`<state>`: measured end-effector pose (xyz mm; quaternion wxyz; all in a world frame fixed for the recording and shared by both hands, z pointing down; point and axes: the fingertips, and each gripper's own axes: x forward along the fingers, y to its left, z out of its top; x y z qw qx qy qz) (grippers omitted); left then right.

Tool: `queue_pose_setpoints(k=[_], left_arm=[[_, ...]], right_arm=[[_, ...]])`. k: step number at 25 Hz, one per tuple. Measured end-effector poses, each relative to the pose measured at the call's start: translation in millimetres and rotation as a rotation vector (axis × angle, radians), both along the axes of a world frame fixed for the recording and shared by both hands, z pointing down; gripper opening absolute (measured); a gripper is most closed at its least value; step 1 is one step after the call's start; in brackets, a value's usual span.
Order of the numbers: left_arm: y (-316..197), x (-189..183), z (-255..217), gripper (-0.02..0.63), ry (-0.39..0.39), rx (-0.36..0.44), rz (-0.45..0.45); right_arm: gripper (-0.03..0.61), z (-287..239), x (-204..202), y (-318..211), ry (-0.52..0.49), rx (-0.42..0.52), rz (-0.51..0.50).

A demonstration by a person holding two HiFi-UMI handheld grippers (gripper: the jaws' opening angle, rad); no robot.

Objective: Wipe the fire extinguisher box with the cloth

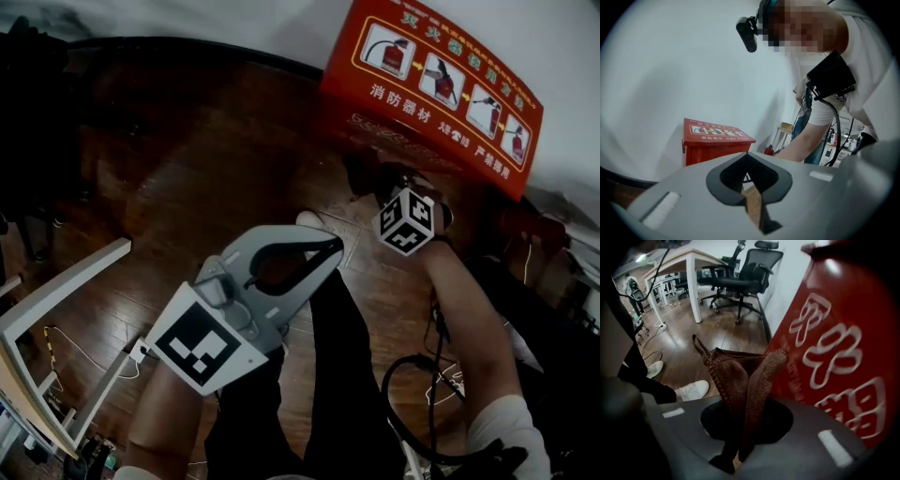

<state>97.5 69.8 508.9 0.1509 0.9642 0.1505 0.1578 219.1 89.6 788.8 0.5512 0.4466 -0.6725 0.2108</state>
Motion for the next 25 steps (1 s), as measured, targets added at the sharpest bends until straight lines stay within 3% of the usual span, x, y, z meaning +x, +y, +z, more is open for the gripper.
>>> queue_pose_setpoints(k=[5, 9, 15, 25], left_arm=[[6, -34, -30, 0.000, 0.001, -0.002, -0.022], [9, -50, -42, 0.000, 0.010, -0.001, -0.036], [-3, -55, -30, 0.000, 0.009, -0.047, -0.097], [-28, -45, 38, 0.000, 0.014, -0.087, -0.229]], right_arm=[[0.052, -110, -18, -36, 0.046, 0.151, -0.030], [0.052, -133, -7, -64, 0.104, 0.197, 0.021], [0.052, -66, 6, -85, 0.082, 0.134, 0.105], [0.052, 100, 3, -84, 0.011, -0.018, 0.111]])
